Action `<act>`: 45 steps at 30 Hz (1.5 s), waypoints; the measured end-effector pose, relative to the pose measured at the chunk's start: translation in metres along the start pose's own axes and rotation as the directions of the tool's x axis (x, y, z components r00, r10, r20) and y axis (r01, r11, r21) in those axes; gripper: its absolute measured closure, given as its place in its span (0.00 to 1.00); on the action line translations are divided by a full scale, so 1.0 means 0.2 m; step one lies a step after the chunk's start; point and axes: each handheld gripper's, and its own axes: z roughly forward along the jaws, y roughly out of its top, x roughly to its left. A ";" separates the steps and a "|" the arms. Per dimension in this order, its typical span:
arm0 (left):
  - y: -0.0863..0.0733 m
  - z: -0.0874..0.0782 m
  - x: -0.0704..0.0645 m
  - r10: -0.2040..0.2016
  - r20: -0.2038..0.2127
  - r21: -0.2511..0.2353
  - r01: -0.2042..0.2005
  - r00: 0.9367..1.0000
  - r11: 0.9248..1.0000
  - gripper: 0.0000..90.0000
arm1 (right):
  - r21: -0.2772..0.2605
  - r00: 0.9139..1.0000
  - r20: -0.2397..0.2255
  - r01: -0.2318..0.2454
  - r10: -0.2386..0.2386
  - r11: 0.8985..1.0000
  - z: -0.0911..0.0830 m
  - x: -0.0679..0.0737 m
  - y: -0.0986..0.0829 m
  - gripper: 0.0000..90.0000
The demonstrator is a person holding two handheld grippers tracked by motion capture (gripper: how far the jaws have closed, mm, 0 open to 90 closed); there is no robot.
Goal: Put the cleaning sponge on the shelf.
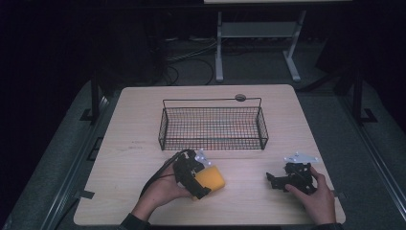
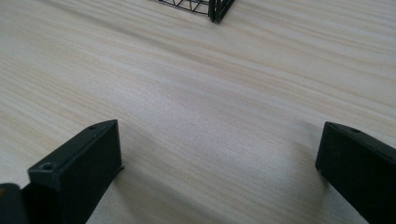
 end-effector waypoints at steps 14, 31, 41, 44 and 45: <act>0.04 0.11 -0.01 0.033 -0.010 0.069 -0.032 0.999 0.997 0.03 | 0.000 1.000 0.000 0.000 0.000 1.000 0.00 0.00 0.00 0.00; 0.05 0.17 -0.03 0.062 -0.024 0.122 -0.059 0.998 0.991 0.15 | 0.000 1.000 0.000 0.000 0.000 1.000 0.00 0.00 0.00 0.00; 0.04 0.17 -0.03 0.063 -0.028 0.131 -0.059 0.998 0.990 0.17 | 0.000 1.000 0.000 0.000 0.000 1.000 0.00 0.00 0.00 0.00; 0.04 0.17 -0.03 0.063 -0.029 0.125 -0.059 0.998 0.990 0.23 | 0.000 1.000 0.000 0.000 0.000 1.000 0.00 0.00 0.00 0.00; 0.04 0.17 -0.03 0.060 -0.029 0.123 -0.056 0.998 0.991 0.23 | 0.000 1.000 0.000 -0.001 0.001 1.000 0.00 0.00 0.00 0.00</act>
